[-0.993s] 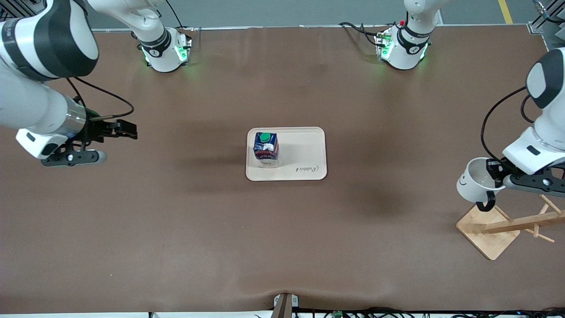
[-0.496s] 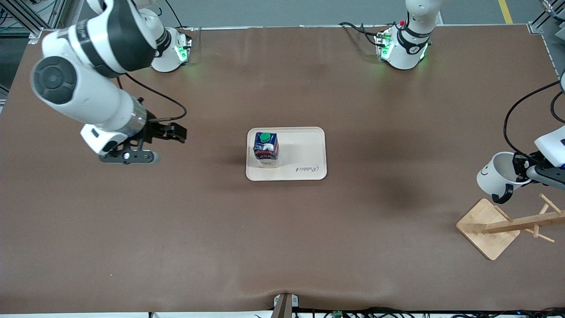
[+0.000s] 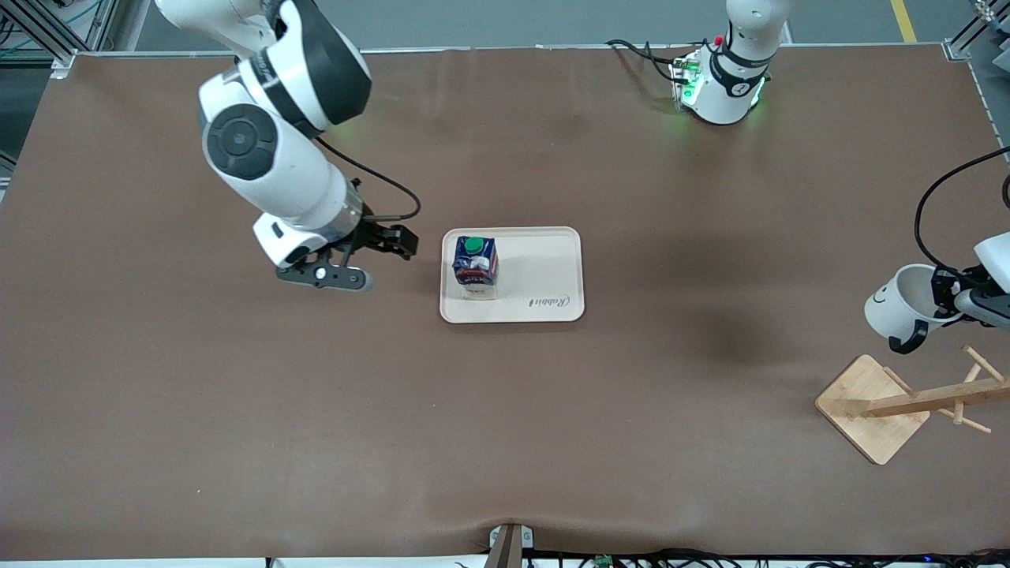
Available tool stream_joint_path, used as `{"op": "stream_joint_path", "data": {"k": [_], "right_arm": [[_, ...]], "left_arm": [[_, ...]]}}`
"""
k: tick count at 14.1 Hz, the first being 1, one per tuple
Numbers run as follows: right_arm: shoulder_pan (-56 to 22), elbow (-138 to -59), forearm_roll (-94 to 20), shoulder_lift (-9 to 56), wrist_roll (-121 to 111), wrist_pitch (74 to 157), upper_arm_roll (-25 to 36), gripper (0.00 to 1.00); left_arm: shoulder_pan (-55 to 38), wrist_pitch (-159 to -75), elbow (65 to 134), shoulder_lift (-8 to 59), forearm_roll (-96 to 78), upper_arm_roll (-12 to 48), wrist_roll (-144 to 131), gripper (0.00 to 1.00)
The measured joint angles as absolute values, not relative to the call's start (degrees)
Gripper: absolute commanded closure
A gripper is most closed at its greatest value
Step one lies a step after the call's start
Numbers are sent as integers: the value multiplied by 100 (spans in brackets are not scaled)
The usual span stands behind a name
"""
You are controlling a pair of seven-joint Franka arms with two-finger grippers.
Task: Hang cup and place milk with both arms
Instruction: 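Carry the mug to the stand while the right gripper reaches the milk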
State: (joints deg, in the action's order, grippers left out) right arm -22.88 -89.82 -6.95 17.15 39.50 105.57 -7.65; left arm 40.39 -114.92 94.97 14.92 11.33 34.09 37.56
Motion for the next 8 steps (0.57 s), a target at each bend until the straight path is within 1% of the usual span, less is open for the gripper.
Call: {"op": "stream_joint_path", "data": {"k": [3, 8], "right_arm": [[-2547, -8899, -695, 1991, 4224, 10745, -861, 0], [-2949, -8404, -694, 2571, 4747, 10775, -873, 0]], "left_arm": [[4202, -11457, 9476, 1492, 1133, 3410, 3994, 100], [4359, -11455, 9209, 1532, 1133, 3409, 4158, 100]]}}
